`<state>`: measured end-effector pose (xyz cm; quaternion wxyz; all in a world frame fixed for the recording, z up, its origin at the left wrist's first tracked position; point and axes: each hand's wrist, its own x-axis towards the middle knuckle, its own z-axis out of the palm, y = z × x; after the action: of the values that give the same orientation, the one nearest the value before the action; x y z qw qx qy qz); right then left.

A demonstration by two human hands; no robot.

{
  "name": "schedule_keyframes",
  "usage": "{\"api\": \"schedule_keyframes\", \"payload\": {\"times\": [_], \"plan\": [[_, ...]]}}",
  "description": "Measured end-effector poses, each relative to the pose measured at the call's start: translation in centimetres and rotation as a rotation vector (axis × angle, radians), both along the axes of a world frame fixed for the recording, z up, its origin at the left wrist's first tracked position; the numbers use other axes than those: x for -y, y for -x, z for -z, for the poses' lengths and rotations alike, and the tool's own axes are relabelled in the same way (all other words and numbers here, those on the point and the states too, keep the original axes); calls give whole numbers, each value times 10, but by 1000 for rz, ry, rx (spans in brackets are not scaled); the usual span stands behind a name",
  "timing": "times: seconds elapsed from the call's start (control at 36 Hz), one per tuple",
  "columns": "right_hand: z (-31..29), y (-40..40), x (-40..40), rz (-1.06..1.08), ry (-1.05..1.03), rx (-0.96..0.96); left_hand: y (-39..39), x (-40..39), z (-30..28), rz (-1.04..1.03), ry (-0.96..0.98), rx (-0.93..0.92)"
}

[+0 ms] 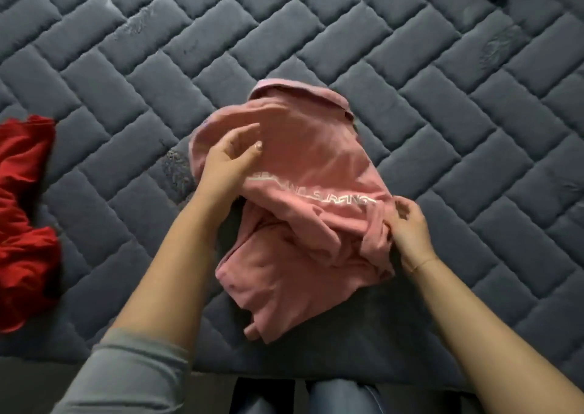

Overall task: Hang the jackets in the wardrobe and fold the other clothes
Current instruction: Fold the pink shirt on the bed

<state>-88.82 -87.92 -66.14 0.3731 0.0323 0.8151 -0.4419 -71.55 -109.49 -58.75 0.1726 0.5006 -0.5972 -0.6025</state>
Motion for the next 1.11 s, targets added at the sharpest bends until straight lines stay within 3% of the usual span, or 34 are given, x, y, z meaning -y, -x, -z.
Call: {"api": "schedule_keyframes", "payload": {"times": [0.19,0.31,0.42,0.5,0.56,0.64,0.81,0.94,1.11], "plan": [[22,30,38,-274,-8,-168,3,39,60,144,360,588],[36,45,72,-339,-24,-188,23,64,78,147,533,731],[43,59,103,-391,-47,-187,46,92,98,153,426,788],[41,59,116,-521,30,58,47,100,117,163,241,799],[41,56,121,-478,112,206,45,98,123,151,150,665],[39,57,114,-394,92,115,39,84,109,103,30,357],[-2,54,60,-134,248,295,6,55,42,52,-185,57],[-86,39,22,-182,350,346,-23,28,-48,196,-224,-149],[-218,-3,-4,-153,506,153,-47,-17,-184,104,-159,-289]]}}
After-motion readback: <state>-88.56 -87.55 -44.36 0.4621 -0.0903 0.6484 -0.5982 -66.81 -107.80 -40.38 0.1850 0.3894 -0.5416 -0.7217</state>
